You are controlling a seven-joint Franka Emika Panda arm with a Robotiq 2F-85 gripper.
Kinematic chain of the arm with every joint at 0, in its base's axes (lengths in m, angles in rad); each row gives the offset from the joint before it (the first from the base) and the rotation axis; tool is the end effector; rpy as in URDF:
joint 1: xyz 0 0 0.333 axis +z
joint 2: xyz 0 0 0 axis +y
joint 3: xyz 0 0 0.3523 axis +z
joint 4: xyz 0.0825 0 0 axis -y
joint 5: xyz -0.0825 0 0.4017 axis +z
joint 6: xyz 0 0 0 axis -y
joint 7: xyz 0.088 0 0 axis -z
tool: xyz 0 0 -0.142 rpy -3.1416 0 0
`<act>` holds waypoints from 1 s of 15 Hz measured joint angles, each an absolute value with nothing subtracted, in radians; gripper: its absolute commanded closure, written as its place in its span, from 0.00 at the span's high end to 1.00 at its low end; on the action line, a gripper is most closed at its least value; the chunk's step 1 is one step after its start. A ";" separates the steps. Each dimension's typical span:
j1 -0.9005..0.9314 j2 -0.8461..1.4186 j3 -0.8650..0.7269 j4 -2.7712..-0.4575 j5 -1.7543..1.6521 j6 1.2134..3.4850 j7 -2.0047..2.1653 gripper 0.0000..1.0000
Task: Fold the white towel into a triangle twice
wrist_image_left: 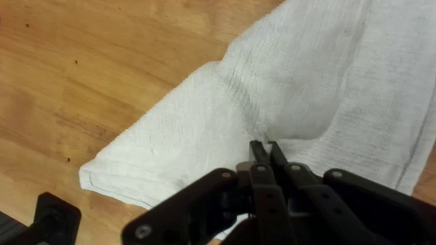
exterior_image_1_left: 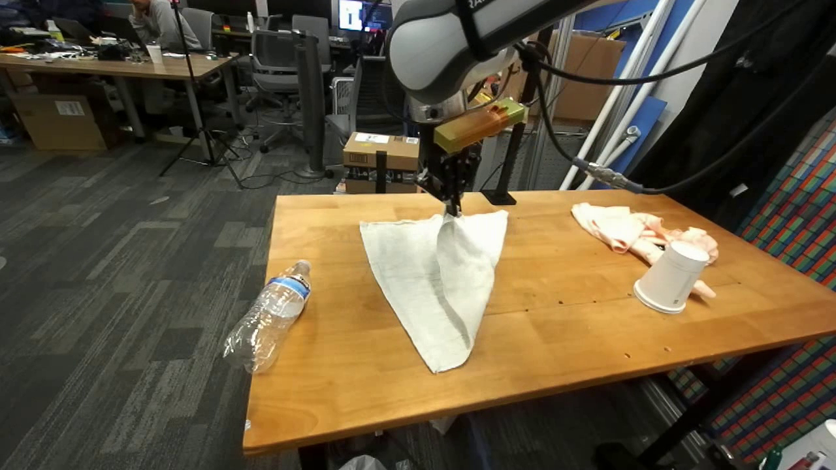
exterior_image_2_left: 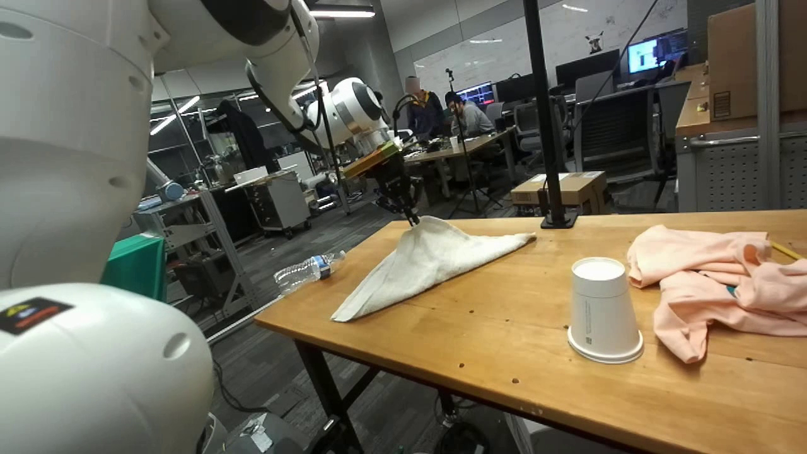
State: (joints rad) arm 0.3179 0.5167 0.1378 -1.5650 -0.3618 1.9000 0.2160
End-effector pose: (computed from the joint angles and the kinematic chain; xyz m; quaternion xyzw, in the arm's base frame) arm 0.6504 0.2636 0.3248 0.9704 0.1845 -0.0381 0.1513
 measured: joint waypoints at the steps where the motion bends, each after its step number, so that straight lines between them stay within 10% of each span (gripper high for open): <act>1: 0.331 0.537 0.138 -1.529 -0.351 1.898 0.219 0.03; 11: 0.456 0.724 0.140 -1.236 -0.284 1.856 0.269 0.05; 12: 0.463 0.741 0.140 -1.213 -0.277 1.856 0.269 0.31; 15: 0.477 0.787 0.140 -1.154 -0.239 1.856 0.269 0.43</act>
State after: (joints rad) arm 0.4768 0.7867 0.1399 -1.1537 -0.2395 1.8559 0.2694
